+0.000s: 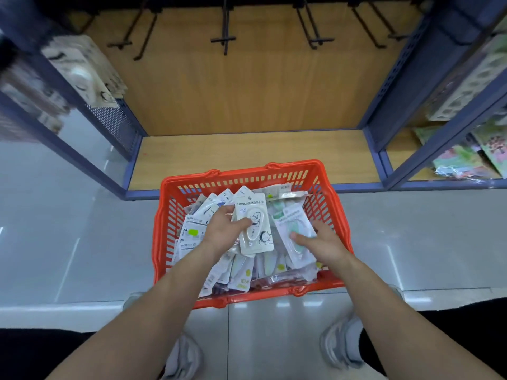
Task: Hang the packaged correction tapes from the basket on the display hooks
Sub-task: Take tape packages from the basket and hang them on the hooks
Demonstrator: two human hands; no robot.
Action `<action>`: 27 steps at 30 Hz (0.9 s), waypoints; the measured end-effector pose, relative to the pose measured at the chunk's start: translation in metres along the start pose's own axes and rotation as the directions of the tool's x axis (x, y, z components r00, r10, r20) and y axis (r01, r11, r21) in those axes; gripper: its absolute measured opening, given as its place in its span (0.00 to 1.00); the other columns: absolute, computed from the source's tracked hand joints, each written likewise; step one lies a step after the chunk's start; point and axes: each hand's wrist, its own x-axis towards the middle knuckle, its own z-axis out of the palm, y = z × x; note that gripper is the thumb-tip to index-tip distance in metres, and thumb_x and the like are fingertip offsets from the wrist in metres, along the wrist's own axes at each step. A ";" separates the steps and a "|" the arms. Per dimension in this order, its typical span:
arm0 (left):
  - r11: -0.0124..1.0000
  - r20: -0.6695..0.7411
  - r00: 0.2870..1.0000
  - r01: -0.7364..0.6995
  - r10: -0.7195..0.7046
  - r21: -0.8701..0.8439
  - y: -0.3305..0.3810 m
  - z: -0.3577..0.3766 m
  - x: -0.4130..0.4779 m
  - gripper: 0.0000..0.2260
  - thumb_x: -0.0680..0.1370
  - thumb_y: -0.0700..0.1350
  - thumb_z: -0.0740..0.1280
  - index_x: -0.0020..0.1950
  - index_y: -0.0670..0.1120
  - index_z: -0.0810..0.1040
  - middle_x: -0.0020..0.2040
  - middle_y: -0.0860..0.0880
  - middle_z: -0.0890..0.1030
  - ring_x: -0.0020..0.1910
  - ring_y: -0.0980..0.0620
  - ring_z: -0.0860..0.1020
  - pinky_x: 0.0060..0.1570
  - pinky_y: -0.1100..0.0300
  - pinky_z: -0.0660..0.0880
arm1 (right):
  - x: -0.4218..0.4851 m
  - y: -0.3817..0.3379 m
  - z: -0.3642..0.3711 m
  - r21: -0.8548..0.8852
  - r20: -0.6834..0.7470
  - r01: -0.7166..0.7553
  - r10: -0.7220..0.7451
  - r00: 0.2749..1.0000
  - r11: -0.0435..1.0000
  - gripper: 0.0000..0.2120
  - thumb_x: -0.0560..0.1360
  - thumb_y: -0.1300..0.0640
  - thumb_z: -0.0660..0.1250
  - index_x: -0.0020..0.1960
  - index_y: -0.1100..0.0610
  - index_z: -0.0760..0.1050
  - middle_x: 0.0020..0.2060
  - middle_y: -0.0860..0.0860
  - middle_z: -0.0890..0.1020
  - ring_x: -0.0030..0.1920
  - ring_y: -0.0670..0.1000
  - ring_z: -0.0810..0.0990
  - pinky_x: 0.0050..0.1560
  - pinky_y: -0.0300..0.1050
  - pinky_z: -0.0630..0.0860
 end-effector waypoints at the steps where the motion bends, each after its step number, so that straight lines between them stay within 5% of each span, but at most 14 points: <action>1: 1.000 0.002 1.000 -0.010 0.010 -0.024 0.007 -0.004 -0.006 0.19 0.77 0.44 0.74 0.66 0.47 0.73 0.54 0.50 0.84 0.48 0.53 0.82 0.41 0.59 0.73 | -0.006 -0.010 -0.002 0.117 -0.004 0.039 -0.039 0.999 0.992 0.25 0.71 0.45 0.78 0.65 0.52 0.78 0.59 0.48 0.85 0.62 0.54 0.82 0.64 0.56 0.77; 3: 0.997 0.013 0.999 -0.033 0.033 -0.064 0.022 -0.013 -0.020 0.18 0.78 0.44 0.74 0.64 0.49 0.72 0.49 0.53 0.83 0.45 0.52 0.81 0.41 0.59 0.75 | -0.017 -0.037 0.000 0.253 0.056 0.109 -0.127 0.990 0.961 0.16 0.76 0.50 0.75 0.62 0.51 0.80 0.55 0.47 0.87 0.60 0.55 0.84 0.64 0.58 0.78; 7: 0.974 0.022 0.992 -0.118 0.124 -0.194 0.057 -0.034 -0.050 0.19 0.77 0.39 0.74 0.67 0.43 0.78 0.51 0.46 0.87 0.49 0.44 0.85 0.53 0.46 0.79 | -0.040 -0.090 0.022 0.353 0.169 0.168 -0.239 0.956 0.921 0.18 0.74 0.47 0.74 0.63 0.48 0.81 0.58 0.48 0.86 0.61 0.54 0.83 0.67 0.63 0.75; 10: 0.950 -0.011 0.982 -0.185 0.189 -0.251 0.080 -0.056 -0.073 0.12 0.78 0.39 0.73 0.60 0.46 0.80 0.53 0.46 0.87 0.53 0.41 0.85 0.58 0.42 0.79 | -0.055 -0.126 0.042 0.389 0.141 0.221 -0.295 0.945 0.894 0.16 0.74 0.46 0.75 0.61 0.47 0.81 0.56 0.48 0.86 0.61 0.58 0.82 0.66 0.65 0.75; 13: 0.931 -0.065 0.965 -0.261 0.252 -0.257 0.096 -0.082 -0.090 0.16 0.75 0.46 0.75 0.61 0.49 0.78 0.55 0.48 0.87 0.55 0.42 0.85 0.62 0.36 0.76 | -0.067 -0.159 0.060 0.425 0.124 0.285 -0.367 0.922 0.859 0.14 0.75 0.48 0.74 0.59 0.49 0.81 0.54 0.49 0.87 0.59 0.59 0.83 0.64 0.65 0.76; 19: 0.889 -0.204 0.920 -0.381 0.336 -0.254 0.109 -0.122 -0.108 0.18 0.78 0.46 0.74 0.66 0.49 0.75 0.56 0.51 0.85 0.49 0.53 0.86 0.41 0.57 0.81 | -0.085 -0.207 0.099 0.444 0.172 0.330 -0.441 0.881 0.833 0.13 0.80 0.52 0.70 0.63 0.52 0.79 0.55 0.49 0.86 0.58 0.53 0.84 0.52 0.47 0.80; 22: 0.874 -0.250 0.904 -0.409 0.348 -0.264 0.104 -0.134 -0.105 0.19 0.76 0.45 0.76 0.65 0.50 0.75 0.56 0.52 0.86 0.50 0.55 0.86 0.44 0.58 0.80 | -0.087 -0.217 0.111 0.458 0.197 0.312 -0.438 0.877 0.832 0.11 0.81 0.55 0.68 0.62 0.54 0.80 0.54 0.53 0.87 0.53 0.54 0.86 0.43 0.47 0.82; 27: 0.859 -0.284 0.889 -0.433 0.358 -0.273 0.103 -0.148 -0.094 0.14 0.78 0.43 0.74 0.60 0.52 0.75 0.55 0.54 0.85 0.49 0.57 0.86 0.42 0.62 0.80 | -0.074 -0.225 0.121 0.434 0.173 0.346 -0.454 0.874 0.832 0.10 0.80 0.57 0.70 0.61 0.56 0.81 0.53 0.53 0.87 0.53 0.55 0.86 0.46 0.48 0.83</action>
